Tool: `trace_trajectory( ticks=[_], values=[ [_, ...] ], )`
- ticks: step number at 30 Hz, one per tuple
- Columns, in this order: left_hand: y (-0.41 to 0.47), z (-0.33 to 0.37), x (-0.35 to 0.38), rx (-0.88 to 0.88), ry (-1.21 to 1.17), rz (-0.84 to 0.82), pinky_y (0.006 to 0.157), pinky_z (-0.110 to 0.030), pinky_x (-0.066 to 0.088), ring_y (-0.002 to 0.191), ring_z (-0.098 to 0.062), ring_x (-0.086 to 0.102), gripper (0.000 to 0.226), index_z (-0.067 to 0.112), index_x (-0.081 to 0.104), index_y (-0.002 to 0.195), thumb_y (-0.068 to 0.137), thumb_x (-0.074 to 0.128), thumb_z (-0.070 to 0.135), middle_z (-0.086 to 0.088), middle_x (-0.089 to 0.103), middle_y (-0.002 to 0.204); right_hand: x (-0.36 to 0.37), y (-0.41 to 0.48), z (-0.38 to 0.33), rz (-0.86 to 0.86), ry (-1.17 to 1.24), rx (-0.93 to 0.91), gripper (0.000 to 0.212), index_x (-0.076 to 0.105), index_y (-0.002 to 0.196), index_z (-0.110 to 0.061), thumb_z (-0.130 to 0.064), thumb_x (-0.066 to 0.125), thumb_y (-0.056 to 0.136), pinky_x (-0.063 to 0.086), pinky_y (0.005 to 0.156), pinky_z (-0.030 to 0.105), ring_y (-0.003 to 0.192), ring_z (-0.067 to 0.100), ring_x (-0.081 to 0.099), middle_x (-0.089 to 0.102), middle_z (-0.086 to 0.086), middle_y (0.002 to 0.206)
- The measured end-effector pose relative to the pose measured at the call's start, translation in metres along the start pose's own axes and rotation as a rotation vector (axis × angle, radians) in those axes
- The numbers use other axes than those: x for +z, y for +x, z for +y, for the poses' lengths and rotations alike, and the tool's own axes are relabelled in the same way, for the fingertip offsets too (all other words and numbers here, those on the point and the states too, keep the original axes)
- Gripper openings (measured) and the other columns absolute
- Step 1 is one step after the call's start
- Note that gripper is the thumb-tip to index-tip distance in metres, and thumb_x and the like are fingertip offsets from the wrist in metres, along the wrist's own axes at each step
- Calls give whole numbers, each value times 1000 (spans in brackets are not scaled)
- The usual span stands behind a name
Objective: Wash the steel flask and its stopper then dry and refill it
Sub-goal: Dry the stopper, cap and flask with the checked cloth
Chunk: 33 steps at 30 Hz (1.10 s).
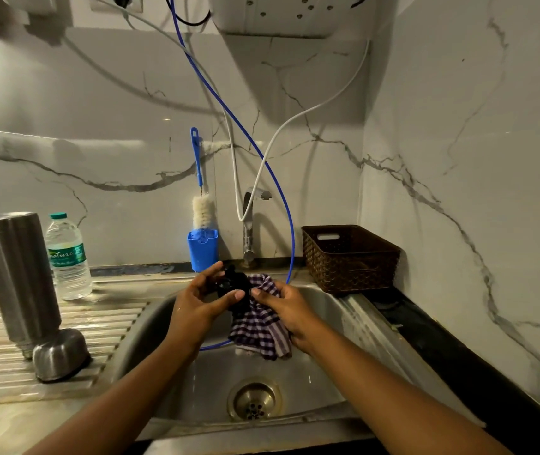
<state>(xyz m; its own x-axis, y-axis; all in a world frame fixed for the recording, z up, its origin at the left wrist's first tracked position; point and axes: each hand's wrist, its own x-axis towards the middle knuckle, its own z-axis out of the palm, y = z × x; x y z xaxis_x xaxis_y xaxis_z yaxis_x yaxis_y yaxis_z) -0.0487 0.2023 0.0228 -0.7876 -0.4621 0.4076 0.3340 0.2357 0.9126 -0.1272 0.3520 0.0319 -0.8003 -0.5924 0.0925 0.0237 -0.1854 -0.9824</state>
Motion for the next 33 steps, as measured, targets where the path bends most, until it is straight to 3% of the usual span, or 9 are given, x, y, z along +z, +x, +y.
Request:
trace_trajectory(
  ticks=[4, 8, 12, 18, 21, 24, 26, 29, 33],
  values=[
    [-1, 2, 2, -13, 0, -11, 77, -22, 54, 100, -15, 65, 57, 22, 60, 115, 62, 75, 35, 2, 68, 107, 4, 1, 1, -31, 86, -45, 24, 61, 109, -16, -10, 64, 86, 56, 79, 34, 92, 22, 68, 69, 8, 103],
    [3, -4, -3, -20, 58, -27, 88, -37, 54, 101, -17, 66, 71, 21, 63, 113, 53, 84, 52, -1, 70, 106, -3, 2, -2, -7, -26, -34, 30, 58, 114, -16, -17, 66, 84, 56, 82, 34, 95, 21, 67, 68, 6, 105],
    [6, -7, -7, 27, 189, -31, 88, -32, 53, 102, -12, 63, 61, 26, 58, 115, 60, 84, 32, 3, 67, 110, -18, 7, -15, 110, -5, -76, 37, 59, 118, -13, -21, 68, 84, 57, 79, 35, 91, 23, 68, 69, 9, 104],
    [4, -2, -8, -12, 92, -278, 78, -27, 56, 98, -16, 68, 47, 28, 64, 111, 66, 78, 30, 4, 72, 102, -21, 3, -18, -141, -505, -418, 41, 58, 121, -28, -18, 70, 83, 53, 89, 29, 106, 13, 61, 63, 0, 117],
    [3, 2, -7, -20, 129, -360, 76, -27, 56, 95, -17, 68, 43, 27, 63, 110, 69, 74, 28, 2, 73, 100, -15, 1, -16, -162, -621, -517, 39, 58, 117, -33, -20, 70, 83, 49, 94, 26, 108, 6, 58, 60, -6, 117],
    [5, 3, -9, -42, 132, -421, 76, -26, 56, 93, -20, 69, 40, 20, 64, 110, 72, 72, 27, -3, 73, 99, -17, 2, -18, -126, -794, -597, 35, 60, 117, -25, -25, 69, 84, 47, 92, 22, 105, 6, 57, 61, -6, 113],
    [5, 2, -9, -53, 122, -420, 73, -25, 55, 92, -19, 69, 48, 25, 63, 114, 70, 76, 40, -2, 73, 101, -18, 1, -19, -71, -911, -680, 31, 60, 115, -18, -26, 67, 85, 47, 88, 21, 101, 8, 57, 61, -4, 110],
    [5, 1, -9, -67, 64, -336, 67, -23, 53, 94, -18, 69, 81, 31, 60, 120, 49, 79, 65, 1, 71, 105, -13, 0, -16, 52, -976, -792, 29, 61, 109, -12, -25, 67, 84, 50, 81, 27, 93, 12, 59, 63, 1, 103],
    [5, 0, -5, -92, -101, -286, 66, -23, 55, 95, -16, 68, 92, 23, 58, 115, 34, 89, 56, 2, 71, 104, -9, 4, -14, 221, -833, -754, 26, 63, 101, -11, -23, 71, 80, 50, 75, 24, 84, 12, 60, 65, 1, 92]
  ],
)
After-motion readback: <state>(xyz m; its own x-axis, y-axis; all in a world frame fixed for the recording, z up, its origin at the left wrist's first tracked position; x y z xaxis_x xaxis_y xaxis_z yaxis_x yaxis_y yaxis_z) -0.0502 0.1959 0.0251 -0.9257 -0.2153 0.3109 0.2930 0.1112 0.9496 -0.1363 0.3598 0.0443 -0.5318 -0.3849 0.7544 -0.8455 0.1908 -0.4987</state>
